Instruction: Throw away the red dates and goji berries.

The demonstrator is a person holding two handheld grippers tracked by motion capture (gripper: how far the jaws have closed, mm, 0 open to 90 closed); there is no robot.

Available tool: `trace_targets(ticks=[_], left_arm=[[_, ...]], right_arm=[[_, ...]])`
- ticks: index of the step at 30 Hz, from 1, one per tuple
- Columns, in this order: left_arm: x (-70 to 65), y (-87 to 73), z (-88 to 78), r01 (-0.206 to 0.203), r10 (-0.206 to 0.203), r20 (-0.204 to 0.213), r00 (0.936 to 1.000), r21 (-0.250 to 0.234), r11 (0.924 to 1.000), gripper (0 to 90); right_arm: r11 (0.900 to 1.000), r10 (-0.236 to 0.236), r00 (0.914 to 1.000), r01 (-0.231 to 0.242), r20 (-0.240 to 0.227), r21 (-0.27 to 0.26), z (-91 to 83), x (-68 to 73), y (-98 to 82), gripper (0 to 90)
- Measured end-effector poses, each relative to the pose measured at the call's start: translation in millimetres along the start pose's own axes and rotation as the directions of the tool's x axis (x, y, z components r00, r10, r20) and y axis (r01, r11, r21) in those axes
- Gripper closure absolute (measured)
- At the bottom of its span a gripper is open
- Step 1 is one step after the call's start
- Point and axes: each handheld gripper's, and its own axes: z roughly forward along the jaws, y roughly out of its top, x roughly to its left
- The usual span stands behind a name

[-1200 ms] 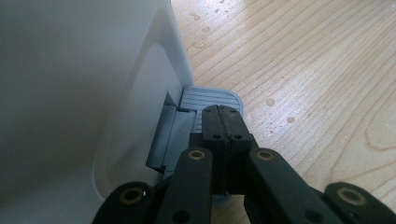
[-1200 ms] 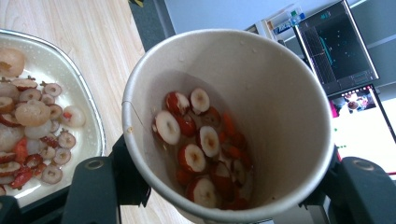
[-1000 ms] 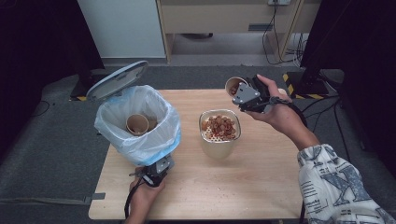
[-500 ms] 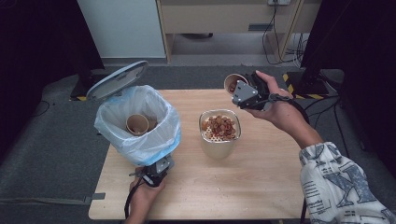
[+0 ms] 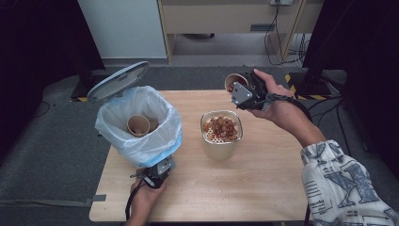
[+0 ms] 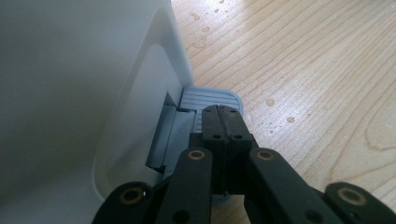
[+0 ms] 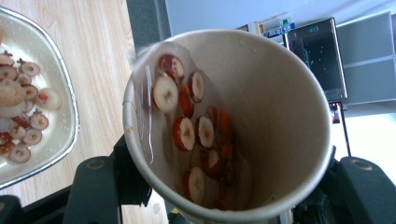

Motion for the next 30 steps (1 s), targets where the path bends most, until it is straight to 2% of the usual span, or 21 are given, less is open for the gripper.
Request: trace_targets(ticks=[23,30], left_arm=[[-0.9,0.1,0.0,0.000,0.000,-0.004,1.0000,0.002,1.0000,88.8],[-0.8,0.1,0.0,0.001,-0.001,-0.004,1.0000,0.003,1.0000,88.8]], right_arm=[[1.000,-0.021,0.9998,0.021,-0.002,0.004,-1.0,1.5,1.6,36.5],[0.997,-0.069,0.9975,0.069,0.012,0.024,-3.0,0.1,3.9,36.6]])
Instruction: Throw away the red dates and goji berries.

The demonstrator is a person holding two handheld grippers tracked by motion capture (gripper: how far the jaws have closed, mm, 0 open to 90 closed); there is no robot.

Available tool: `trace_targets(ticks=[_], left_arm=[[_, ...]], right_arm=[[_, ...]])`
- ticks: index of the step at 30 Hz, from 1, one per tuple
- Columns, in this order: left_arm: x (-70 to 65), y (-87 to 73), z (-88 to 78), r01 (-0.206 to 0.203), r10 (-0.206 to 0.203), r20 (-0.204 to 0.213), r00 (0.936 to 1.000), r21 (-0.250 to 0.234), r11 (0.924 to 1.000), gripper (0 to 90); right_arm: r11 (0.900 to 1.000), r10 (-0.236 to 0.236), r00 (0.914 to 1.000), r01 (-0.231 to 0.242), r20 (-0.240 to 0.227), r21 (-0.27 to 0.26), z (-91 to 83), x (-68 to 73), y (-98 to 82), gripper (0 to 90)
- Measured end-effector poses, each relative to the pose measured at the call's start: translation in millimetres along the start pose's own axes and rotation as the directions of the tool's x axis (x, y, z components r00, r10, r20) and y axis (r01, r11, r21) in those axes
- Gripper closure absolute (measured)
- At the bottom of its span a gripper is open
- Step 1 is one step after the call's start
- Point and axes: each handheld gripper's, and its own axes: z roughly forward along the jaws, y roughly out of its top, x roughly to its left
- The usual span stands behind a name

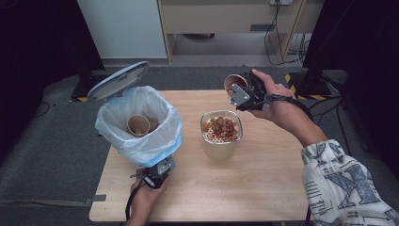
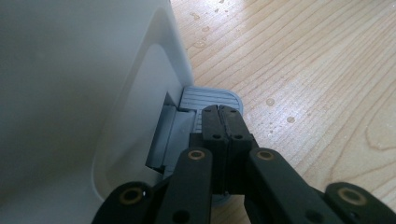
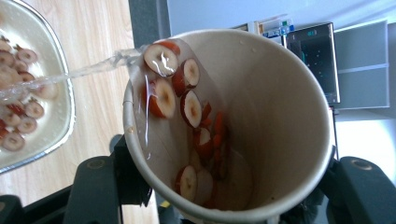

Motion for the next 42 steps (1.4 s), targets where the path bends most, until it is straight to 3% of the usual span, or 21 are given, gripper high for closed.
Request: trace_targets(ticks=[5,38,42], left_arm=[[0.0,0.0,0.0,0.000,0.000,0.000,1.0000,-0.001,1.0000,88.7],[-0.2,-0.1,0.1,0.001,-0.001,-0.001,1.0000,-0.001,1.0000,88.7],[-0.2,0.0,0.2,0.001,-0.001,-0.001,1.0000,-0.001,1.0000,88.7]], right_arm=[[1.000,-0.019,0.9998,0.019,-0.002,-0.006,-0.5,2.6,4.5,36.7],[0.999,-0.032,0.9994,0.032,0.013,-0.002,-2.7,0.0,2.9,36.8],[0.998,-0.058,0.9981,0.057,0.023,0.002,-4.2,-1.2,5.4,36.9]])
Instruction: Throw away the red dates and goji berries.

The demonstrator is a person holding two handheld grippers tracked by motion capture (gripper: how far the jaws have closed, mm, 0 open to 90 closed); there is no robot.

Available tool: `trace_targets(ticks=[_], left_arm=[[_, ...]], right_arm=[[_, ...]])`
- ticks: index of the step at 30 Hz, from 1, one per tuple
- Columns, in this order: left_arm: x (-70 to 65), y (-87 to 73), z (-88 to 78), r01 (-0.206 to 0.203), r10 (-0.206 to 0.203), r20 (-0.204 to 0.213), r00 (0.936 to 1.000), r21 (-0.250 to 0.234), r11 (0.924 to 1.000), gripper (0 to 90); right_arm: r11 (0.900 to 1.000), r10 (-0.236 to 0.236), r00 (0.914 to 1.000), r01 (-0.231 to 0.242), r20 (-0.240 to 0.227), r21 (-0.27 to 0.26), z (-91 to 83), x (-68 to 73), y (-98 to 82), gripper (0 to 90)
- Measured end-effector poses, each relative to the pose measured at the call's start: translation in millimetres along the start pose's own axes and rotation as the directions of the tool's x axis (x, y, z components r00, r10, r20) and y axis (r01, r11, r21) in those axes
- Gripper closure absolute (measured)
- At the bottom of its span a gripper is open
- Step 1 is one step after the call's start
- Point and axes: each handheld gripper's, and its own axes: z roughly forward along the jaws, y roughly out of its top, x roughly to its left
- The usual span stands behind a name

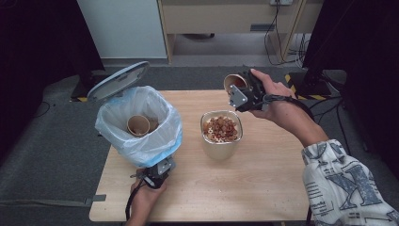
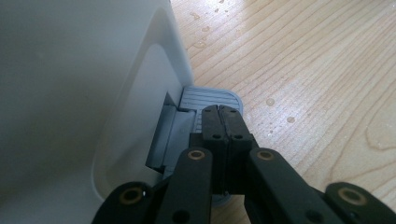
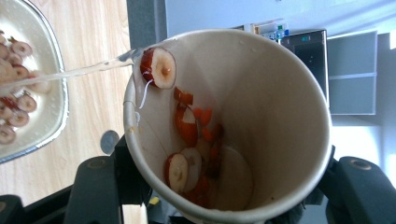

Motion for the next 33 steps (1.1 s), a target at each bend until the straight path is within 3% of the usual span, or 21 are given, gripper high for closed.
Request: trace_targets(ticks=[1,7,16,23,28,32,33], left_arm=[[-0.4,-0.1,0.2,0.003,-0.003,-0.002,1.0000,-0.004,1.0000,88.7],[-0.1,-0.2,0.2,0.006,-0.006,0.000,1.0000,-0.004,1.0000,88.7],[-0.3,-0.2,0.2,0.007,-0.007,-0.002,1.0000,-0.004,1.0000,88.7],[-0.6,-0.2,0.2,0.007,-0.007,-0.003,1.0000,-0.003,1.0000,88.7],[-0.3,-0.3,0.2,0.007,-0.007,-0.001,1.0000,-0.004,1.0000,88.7],[-0.2,-0.2,0.0,0.004,-0.004,0.000,1.0000,-0.001,1.0000,88.7],[-0.4,-0.1,0.1,0.005,-0.005,-0.002,1.0000,-0.002,1.0000,88.7]], right_arm=[[0.999,-0.032,0.9994,0.031,0.010,0.015,-0.6,0.7,1.0,36.9],[0.997,-0.074,0.9970,0.073,0.023,0.034,-0.9,0.8,-0.2,36.9],[0.998,-0.057,0.9981,0.056,0.024,0.023,-2.3,-0.4,0.8,36.9],[0.996,-0.085,0.9961,0.085,0.023,0.028,-1.5,1.7,3.4,36.8],[0.996,-0.080,0.9965,0.079,0.023,0.033,-1.4,0.9,2.9,36.8],[0.993,-0.114,0.9933,0.113,0.017,0.037,-1.3,3.9,5.1,36.8],[0.995,-0.099,0.9950,0.099,0.012,0.035,-1.5,2.7,4.7,36.8]])
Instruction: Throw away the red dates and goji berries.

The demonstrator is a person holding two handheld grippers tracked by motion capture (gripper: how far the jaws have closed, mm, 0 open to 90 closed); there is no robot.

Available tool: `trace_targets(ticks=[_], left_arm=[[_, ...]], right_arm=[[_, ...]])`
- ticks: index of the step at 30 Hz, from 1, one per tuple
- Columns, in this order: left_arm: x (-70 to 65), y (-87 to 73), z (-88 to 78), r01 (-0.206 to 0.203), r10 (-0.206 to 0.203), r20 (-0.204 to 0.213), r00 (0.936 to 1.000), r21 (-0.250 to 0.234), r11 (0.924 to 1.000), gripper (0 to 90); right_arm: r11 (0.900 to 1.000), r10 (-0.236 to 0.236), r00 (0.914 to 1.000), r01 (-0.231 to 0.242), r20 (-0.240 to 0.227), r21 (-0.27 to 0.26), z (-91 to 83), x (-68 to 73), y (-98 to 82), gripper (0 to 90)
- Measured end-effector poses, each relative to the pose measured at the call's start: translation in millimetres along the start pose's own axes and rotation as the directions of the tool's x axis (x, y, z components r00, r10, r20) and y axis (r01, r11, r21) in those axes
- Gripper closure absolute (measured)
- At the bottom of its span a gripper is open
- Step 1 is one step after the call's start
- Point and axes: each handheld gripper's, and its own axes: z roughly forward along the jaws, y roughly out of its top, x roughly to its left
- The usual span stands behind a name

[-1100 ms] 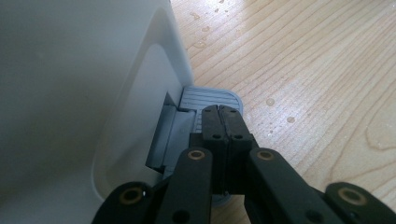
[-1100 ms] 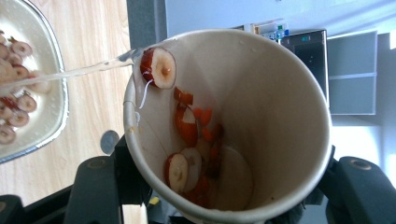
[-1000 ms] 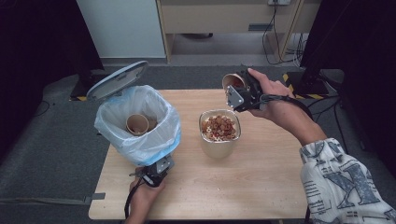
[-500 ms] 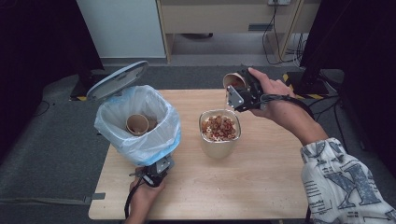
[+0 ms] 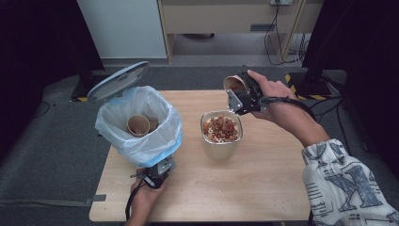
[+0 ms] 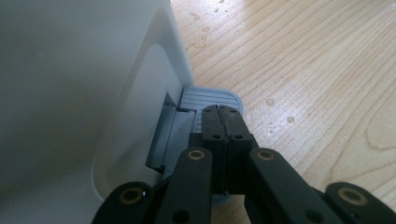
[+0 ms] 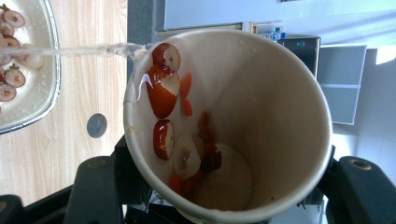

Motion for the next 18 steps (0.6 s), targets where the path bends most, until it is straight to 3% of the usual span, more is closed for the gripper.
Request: trace_targets(ticks=[2,3,8,10,12,15,18], left_arm=[[0.1,0.0,0.1,0.000,0.000,0.000,1.0000,-0.001,1.0000,88.7],[0.3,-0.1,-0.1,-0.002,0.002,0.001,1.0000,0.001,1.0000,88.7],[0.7,0.1,-0.1,-0.006,0.006,0.004,1.0000,0.002,1.0000,88.7],[0.4,0.1,0.0,-0.007,0.007,0.003,1.0000,0.001,1.0000,88.7],[0.3,0.1,0.0,-0.001,0.001,0.001,1.0000,0.000,1.0000,88.7],[0.3,0.1,-0.1,0.001,-0.001,0.002,1.0000,0.002,1.0000,88.7],[0.3,0.2,-0.1,-0.001,0.001,0.003,1.0000,0.003,1.0000,88.7]], right_arm=[[0.999,0.043,0.9991,-0.043,0.000,-0.012,-0.7,-3.5,-1.2,36.8],[0.999,0.042,0.9991,-0.042,0.007,-0.006,-1.1,-4.6,-1.3,36.8],[1.000,-0.028,0.9996,0.028,-0.002,0.003,-1.8,1.0,3.7,36.8],[1.000,-0.029,0.9996,0.029,0.002,0.013,-1.1,0.0,2.0,36.8],[1.000,0.004,1.0000,-0.004,0.003,0.012,-1.2,-3.9,-1.7,36.8],[1.000,0.002,1.0000,-0.002,0.002,0.020,-1.1,-5.6,-3.9,36.8],[0.998,-0.051,0.9987,0.052,-0.007,0.028,-1.1,-0.9,-0.5,36.8]])
